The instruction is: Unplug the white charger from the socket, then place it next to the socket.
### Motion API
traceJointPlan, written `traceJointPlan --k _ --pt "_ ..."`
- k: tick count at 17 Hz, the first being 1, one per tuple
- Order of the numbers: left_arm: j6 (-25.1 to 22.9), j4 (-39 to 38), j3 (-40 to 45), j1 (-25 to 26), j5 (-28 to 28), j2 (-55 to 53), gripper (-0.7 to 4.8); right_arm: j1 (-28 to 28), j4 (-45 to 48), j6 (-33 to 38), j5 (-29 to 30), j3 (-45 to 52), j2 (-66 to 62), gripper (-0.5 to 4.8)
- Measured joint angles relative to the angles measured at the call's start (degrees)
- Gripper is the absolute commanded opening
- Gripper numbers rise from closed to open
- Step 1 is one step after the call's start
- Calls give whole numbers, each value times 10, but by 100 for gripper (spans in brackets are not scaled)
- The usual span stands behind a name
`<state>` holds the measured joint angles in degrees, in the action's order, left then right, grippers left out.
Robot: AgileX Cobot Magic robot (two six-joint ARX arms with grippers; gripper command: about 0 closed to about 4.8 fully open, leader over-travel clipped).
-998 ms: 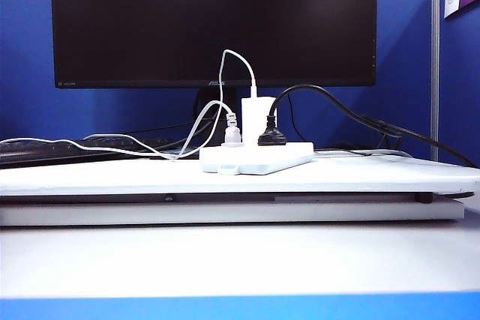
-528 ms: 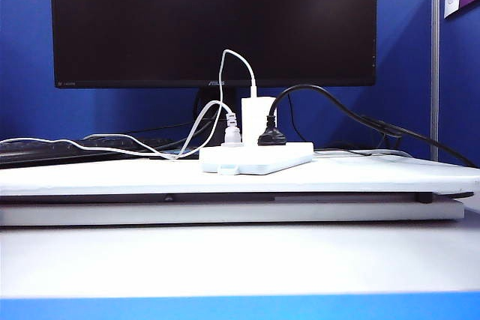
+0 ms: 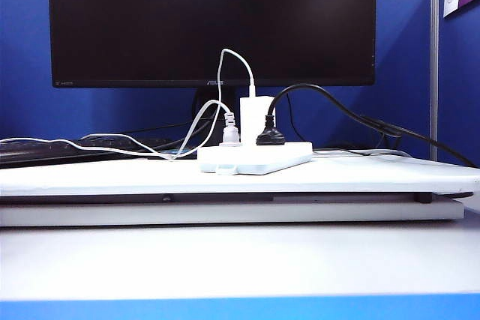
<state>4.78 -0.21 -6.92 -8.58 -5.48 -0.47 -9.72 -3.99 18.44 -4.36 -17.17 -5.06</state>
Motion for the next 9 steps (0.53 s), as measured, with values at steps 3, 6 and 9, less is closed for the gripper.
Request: traceJointPlan --k 3,6,9 --pt "0 2 -64 0 -8 -54 -5 0 -10 -6 4 -95 -90 -6" --pt "1 37 -176 0 -3 -210 -5 0 -12 -35 54 -228 -246 -6" --pt "0 53 -307 0 76 -366 -5 -1 -13 -67 109 -367 -407 -6"
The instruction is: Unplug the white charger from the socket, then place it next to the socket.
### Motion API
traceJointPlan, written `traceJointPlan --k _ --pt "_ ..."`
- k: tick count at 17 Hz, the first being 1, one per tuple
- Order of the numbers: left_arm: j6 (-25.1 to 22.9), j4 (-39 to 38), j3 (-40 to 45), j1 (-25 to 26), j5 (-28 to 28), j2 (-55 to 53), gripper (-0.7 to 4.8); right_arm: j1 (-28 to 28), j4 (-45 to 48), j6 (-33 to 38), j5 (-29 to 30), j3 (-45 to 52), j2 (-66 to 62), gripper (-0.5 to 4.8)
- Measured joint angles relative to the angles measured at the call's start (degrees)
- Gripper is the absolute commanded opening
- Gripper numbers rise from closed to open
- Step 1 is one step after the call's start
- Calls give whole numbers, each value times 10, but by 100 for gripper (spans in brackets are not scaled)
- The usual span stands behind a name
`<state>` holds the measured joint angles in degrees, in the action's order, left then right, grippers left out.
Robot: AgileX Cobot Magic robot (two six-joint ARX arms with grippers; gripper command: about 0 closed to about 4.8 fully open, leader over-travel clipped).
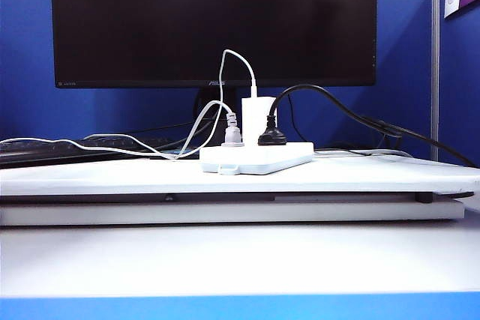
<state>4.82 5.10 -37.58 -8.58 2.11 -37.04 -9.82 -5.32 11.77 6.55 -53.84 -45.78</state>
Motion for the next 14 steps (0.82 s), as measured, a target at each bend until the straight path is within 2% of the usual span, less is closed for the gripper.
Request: traceJointPlan --k 1,2,3,5,6,7,11,14 --pt "0 -1 -45 0 38 -51 -5 0 0 -10 21 -32 -37 -6" --pt "0 -17 -96 0 104 -114 -5 0 -14 -14 51 -77 -88 -6" --pt "0 -42 -126 0 148 -148 -5 0 -24 -17 71 -119 -132 -6" --pt "-4 -73 -219 -16 252 -250 -5 -15 -85 -53 85 -202 -228 -6" --pt "-15 -89 -242 -22 281 -282 -5 -31 -95 -63 87 -224 -261 -6" --pt "-27 -102 -261 -32 304 -313 -5 -41 -100 -77 97 -238 -286 -6" --pt "-52 -142 -267 -104 323 -381 -5 -62 -109 -118 160 -249 -346 -6" --pt "-98 -162 -268 -158 321 -414 -5 -65 -104 -151 162 -249 -396 -6"
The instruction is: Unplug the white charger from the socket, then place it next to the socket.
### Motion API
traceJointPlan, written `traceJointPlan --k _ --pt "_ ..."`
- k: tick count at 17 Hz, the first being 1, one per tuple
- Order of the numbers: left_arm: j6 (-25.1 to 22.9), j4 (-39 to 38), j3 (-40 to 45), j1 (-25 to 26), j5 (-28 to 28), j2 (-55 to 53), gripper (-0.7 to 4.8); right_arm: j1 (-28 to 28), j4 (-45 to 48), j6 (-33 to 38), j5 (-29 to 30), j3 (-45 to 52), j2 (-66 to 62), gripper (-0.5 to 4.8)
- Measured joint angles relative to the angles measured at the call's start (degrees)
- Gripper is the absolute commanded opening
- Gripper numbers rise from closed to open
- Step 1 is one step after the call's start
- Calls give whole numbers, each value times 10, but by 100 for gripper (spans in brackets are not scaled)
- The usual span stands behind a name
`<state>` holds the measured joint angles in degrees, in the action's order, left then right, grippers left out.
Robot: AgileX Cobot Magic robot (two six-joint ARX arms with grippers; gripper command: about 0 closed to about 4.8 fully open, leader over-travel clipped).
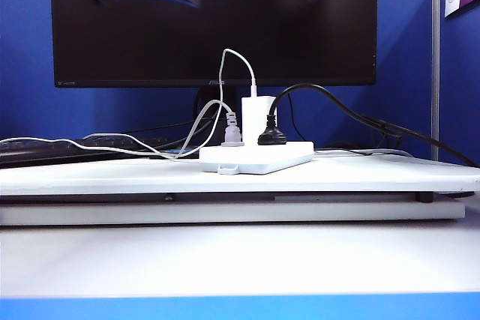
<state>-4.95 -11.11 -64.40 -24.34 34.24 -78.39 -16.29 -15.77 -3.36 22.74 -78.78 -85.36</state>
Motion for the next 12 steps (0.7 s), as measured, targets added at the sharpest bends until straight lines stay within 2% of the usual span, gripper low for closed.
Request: traceJointPlan --k 2,4,5,7,8,10,12 --pt "-20 -7 0 -35 -5 -15 -5 1 -2 -27 33 0 -40 -6" --pt "-32 -15 0 -47 -39 -26 -5 0 -3 -43 82 0 -65 -1" --pt "-32 -23 0 -47 -63 -31 -5 -4 -8 -66 93 1 -75 66" --pt "-32 -30 0 -45 -83 -33 -5 -7 -10 -81 95 1 -85 322" --pt "-33 -30 0 -46 -87 -33 -5 -10 -12 -81 95 0 -89 336" --pt "-33 -33 0 -46 -90 -33 -5 -14 -13 -89 101 0 -103 322" --pt "-32 -40 0 -46 -92 -33 -5 -18 -13 -128 116 0 -118 314"
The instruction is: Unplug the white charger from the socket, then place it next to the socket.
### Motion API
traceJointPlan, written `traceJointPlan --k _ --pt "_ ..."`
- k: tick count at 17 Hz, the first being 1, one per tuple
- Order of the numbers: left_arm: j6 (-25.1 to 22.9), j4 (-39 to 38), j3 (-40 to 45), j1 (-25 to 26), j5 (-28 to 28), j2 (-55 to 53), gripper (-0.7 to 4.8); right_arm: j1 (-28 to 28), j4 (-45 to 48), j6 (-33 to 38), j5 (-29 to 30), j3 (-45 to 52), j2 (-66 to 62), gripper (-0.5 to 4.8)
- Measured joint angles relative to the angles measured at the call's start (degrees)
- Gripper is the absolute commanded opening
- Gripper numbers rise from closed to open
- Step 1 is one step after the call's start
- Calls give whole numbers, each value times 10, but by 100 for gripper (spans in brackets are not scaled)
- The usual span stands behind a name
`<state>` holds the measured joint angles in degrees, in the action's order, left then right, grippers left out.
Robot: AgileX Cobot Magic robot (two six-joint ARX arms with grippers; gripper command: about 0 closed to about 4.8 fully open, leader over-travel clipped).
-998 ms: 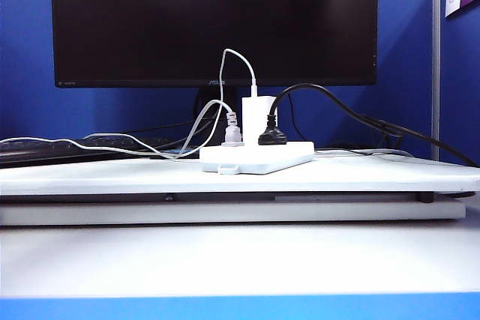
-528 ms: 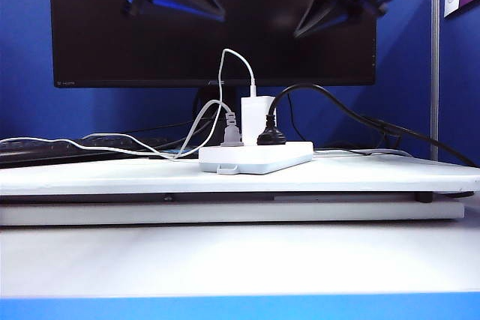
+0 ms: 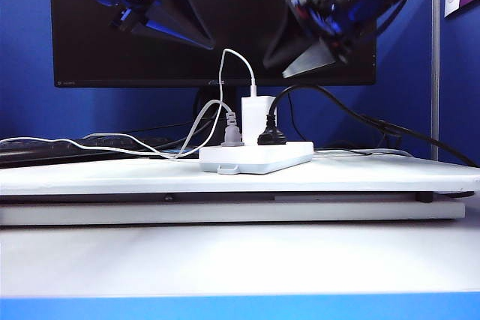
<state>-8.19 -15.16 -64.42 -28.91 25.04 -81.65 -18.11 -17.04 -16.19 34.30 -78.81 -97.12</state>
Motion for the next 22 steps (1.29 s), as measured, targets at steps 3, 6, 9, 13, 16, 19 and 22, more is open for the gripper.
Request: traceJointPlan --k 3,6,9,13,16,19,22 --pt "0 -10 0 0 0 0 -5 -3 1 -33 4 0 -8 314" --pt "0 -10 0 0 0 0 -5 -3 4 -40 10 0 -25 314" --pt "0 -10 0 0 0 0 -5 -7 23 -47 10 -2 -45 314" --pt "0 -10 0 0 0 0 -5 -17 42 -47 1 -2 -64 314" --pt "0 -10 0 0 0 0 -5 -21 53 -47 -14 -3 -73 312" --pt "0 -11 0 0 3 0 -5 -23 61 -47 -30 -5 -79 260" --pt "0 -12 0 0 3 0 -5 -23 65 -47 -37 -5 -79 229"
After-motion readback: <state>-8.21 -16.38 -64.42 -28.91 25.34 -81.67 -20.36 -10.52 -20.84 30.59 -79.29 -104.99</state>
